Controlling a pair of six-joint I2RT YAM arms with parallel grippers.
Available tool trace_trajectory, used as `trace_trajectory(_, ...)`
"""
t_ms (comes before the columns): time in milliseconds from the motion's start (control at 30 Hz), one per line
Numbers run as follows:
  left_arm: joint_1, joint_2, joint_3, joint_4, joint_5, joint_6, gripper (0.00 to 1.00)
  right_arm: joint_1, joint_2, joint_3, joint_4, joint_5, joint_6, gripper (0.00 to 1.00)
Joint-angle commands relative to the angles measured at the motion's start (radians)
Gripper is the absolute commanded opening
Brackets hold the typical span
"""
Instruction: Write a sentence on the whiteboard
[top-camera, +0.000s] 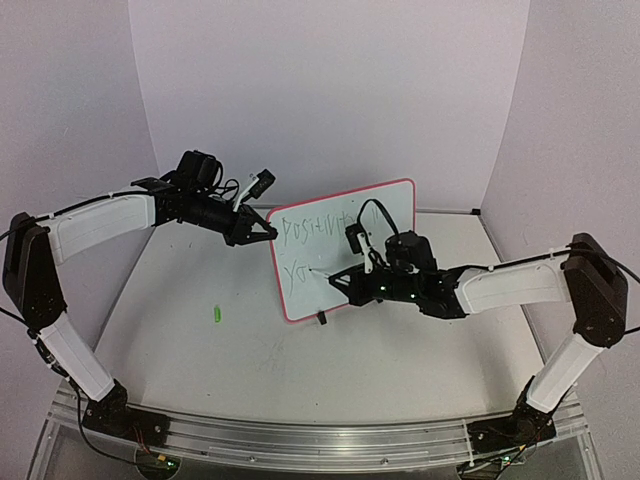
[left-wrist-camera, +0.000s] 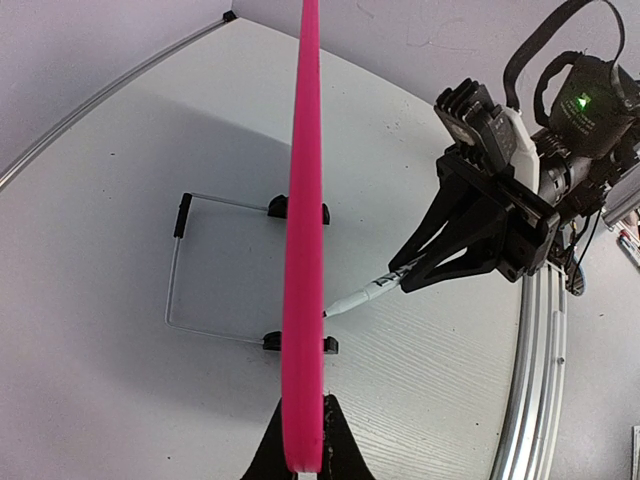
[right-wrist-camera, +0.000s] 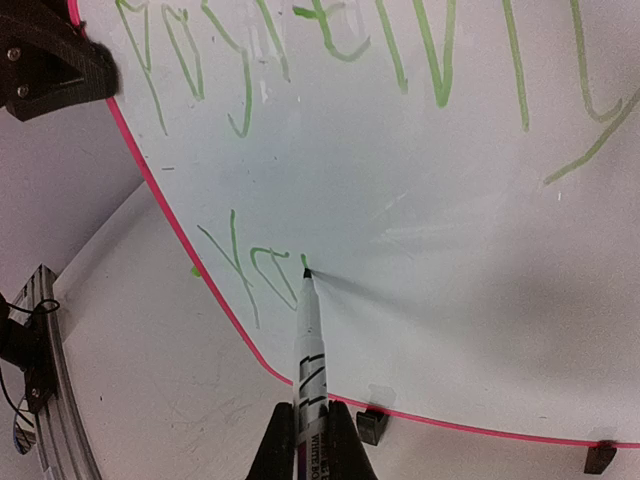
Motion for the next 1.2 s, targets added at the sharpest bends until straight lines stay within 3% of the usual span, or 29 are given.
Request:
trace_trajectory(0,-0.017,0.013,0.003,-0.076,-0.039,0.051,0.0,-0.007,0.03,-0.01,0.003,0.021,0.013,0.0)
trace_trajectory(1167,-0.017,0.013,0.005,-0.077,-0.04,0.052,0.0,-0.015,-0.058,0.076,-0.081,0.1,-0.068,0.0)
